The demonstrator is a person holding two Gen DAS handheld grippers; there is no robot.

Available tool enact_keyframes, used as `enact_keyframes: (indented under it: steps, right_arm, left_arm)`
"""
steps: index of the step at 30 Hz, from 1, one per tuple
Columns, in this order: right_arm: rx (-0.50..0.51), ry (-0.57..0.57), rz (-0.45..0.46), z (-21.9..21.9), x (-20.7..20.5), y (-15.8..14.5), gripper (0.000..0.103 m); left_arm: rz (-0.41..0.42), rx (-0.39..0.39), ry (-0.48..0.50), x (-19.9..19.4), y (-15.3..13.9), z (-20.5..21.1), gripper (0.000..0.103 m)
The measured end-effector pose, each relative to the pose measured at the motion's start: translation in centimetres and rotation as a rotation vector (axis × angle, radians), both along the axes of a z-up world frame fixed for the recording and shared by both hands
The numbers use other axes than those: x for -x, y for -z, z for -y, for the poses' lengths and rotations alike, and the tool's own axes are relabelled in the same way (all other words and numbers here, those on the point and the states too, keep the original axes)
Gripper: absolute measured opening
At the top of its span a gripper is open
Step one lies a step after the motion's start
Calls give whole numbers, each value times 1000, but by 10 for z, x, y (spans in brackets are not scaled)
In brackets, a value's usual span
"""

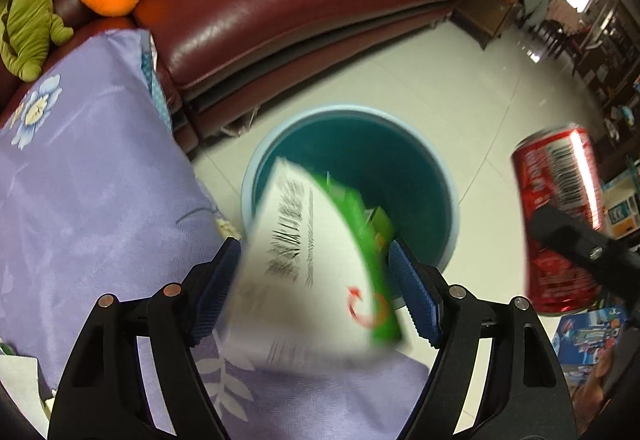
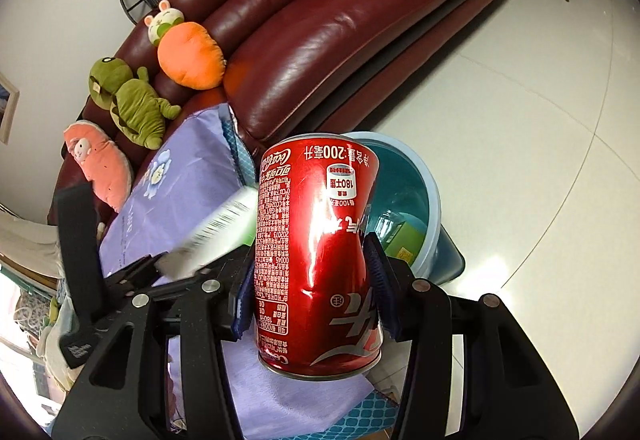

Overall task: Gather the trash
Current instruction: 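Carry medicine box over bin and open left tool while right carries can, then lower cola can over teal bin and open right tool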

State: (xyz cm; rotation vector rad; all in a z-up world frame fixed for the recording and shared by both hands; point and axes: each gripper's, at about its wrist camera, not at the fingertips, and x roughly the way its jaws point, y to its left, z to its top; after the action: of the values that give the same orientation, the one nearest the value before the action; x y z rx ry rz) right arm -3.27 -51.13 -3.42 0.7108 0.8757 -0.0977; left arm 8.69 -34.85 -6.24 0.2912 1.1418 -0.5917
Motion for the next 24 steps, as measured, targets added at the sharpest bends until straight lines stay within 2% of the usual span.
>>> enact_keyframes:
  steps: [7,15,22,24]
  right_arm:
    - [0,-9,-17,-8,-9,4,47]
    - [9,-24,-44,-15,-19,7,47]
    - [53,-69,-65,-31,-46,8,48]
    - [59,-85,-73,-38,-56,10,57]
  left_arm:
    - [-24,0,-25,-5,9,-20,80]
    - [-38,29,-66,-6,4,-45,82]
    - [-32,50,-119,-7,-4,-73,82]
    - [-32,55,-139,-10,-5,-84,82]
